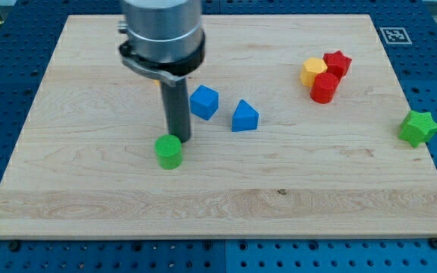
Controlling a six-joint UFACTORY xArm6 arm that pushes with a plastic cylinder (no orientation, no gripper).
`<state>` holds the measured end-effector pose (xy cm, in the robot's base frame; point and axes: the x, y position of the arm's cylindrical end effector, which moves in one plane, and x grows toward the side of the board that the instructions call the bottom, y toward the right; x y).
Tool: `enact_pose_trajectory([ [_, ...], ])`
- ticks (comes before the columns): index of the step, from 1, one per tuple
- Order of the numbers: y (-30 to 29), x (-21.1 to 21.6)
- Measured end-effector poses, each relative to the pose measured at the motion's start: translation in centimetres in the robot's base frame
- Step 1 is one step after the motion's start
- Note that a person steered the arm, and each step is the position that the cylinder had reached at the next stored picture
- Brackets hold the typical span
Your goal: Move the yellow heart close to the blue cube
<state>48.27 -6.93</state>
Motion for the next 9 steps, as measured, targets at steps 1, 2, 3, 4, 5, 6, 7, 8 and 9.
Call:
enact_pose_trajectory([
  [1, -0.1, 0.0],
  [2, -0.3, 0.0],
  [3, -3.8, -0.2],
  [4, -7.3, -0.7],
  [5, -7.3, -0.9],
  [6, -8.3, -3.8],
  [7, -8.6, -4.9],
  [8, -8.6, -4.9],
  [9, -8.6, -7.3],
])
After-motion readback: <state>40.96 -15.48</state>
